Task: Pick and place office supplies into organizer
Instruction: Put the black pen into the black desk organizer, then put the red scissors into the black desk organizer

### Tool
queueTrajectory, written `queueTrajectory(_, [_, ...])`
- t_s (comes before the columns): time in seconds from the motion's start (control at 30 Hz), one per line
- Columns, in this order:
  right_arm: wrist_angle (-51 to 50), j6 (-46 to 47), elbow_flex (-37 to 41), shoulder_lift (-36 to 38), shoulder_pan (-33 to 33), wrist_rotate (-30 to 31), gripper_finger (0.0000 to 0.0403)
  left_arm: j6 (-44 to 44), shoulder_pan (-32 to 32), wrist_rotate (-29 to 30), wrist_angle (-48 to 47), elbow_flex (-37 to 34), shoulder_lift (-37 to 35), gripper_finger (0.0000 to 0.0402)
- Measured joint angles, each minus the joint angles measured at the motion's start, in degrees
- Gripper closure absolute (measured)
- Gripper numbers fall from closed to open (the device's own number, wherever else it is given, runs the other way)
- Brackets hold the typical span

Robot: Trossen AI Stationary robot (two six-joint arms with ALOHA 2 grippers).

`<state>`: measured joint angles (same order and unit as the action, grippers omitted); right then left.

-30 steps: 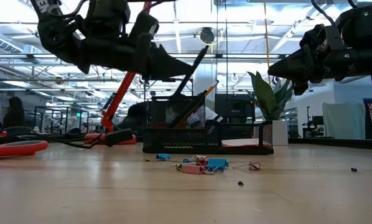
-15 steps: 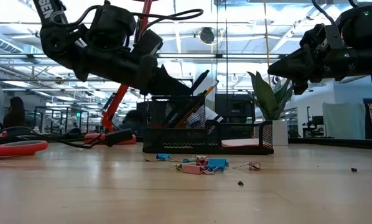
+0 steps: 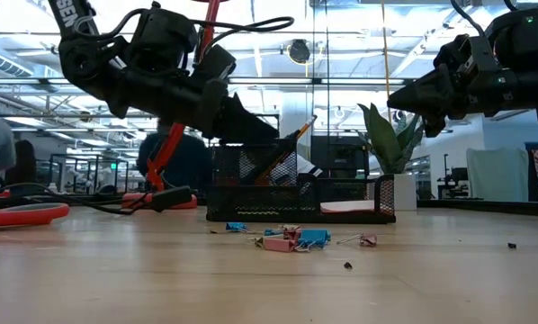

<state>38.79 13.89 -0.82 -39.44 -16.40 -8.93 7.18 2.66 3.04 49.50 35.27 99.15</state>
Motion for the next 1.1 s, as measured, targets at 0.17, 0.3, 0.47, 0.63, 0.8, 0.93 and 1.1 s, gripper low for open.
queueTrajectory(0.17, [0.0,-0.16,0.0,0.0,0.0,-0.02,0.0344,2.72,-0.35,-1.68,2.15,-0.04,-1.01,0.0253])
queueTrajectory(0.3, [-0.02,-2.18,0.0,-0.02,0.0,-0.17,0.0344,6.85,-2.75,-3.03,5.1,-0.02,-6.55,0.0249])
queueTrajectory(0.47, [-0.5,-3.11,0.0,-0.02,0.0,-1.98,0.0344,7.5,-9.12,-3.05,-5.09,-0.01,-19.48,0.0261])
queueTrajectory(0.63, [-0.48,-3.65,0.0,-0.02,0.02,-4.87,0.0344,5.9,-19.07,6.78,-22.56,0.04,-29.74,0.0331])
queueTrajectory(0.8, [-0.46,-3.37,0.0,-0.02,0.02,-4.83,0.0344,-2.88,-29.73,23.74,-38.02,0.01,-32.72,0.0392])
queueTrajectory(0.93, [0.17,-2.73,0.0,-0.02,0.02,-4.8,0.0344,-13.91,-36.54,31.49,-42.96,0.0,-30.82,0.039])
queueTrajectory(1.1, [0.44,-2.78,0.0,-0.02,0.02,-5.7,0.0344,-21.46,-43.91,39.42,-42.24,-1.49,-24.56,0.0395])
